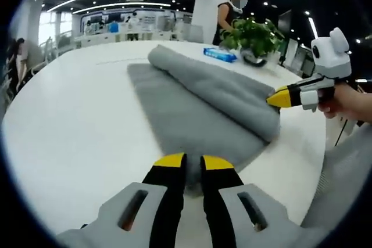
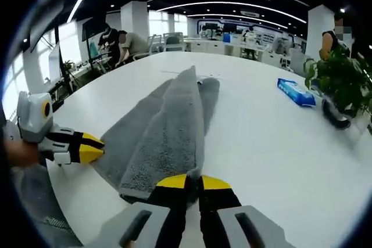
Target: Open the folded towel by lifting each exposed corner and separating the folded layers until the towel lies flat within the target outline without major curled edges
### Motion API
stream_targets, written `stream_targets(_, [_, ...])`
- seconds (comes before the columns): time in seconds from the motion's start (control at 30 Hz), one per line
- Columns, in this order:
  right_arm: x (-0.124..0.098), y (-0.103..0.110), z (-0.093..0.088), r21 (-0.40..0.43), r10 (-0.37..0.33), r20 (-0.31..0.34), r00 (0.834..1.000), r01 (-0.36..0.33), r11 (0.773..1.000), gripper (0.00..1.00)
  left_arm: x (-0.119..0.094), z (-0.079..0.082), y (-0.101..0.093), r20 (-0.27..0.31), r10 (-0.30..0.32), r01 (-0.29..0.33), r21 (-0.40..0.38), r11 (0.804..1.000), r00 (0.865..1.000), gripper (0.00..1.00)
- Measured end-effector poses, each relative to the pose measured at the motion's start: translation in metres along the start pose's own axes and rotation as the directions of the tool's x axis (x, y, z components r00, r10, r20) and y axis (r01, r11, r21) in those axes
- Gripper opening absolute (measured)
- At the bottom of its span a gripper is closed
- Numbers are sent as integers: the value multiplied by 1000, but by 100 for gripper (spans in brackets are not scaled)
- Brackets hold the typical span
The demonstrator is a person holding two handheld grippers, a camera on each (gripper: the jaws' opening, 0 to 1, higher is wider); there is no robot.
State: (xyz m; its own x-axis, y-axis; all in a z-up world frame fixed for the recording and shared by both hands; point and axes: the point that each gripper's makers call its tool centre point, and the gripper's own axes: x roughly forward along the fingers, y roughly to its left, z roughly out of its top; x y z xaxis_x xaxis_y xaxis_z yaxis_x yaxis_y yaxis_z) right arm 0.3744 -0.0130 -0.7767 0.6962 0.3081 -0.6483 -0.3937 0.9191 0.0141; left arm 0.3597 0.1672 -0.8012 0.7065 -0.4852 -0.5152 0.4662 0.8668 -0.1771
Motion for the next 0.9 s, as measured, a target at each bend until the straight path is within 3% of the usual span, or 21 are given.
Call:
stream_targets(0.4, [-18,-39,-19,126,-52,-32,998,55,990,4,-1,-1,-1,2,0,0,0,1000,1000,10])
stream_targets(0.73, [-27,-57,-30,163,-83,-58,995,92,982,4,-1,0,-1,4,-5,5,-17,1000,1000,10])
stream_targets(0.9, [-32,-69,-42,173,-123,-104,987,139,975,3,-1,0,-1,4,-6,6,-17,1000,1000,10])
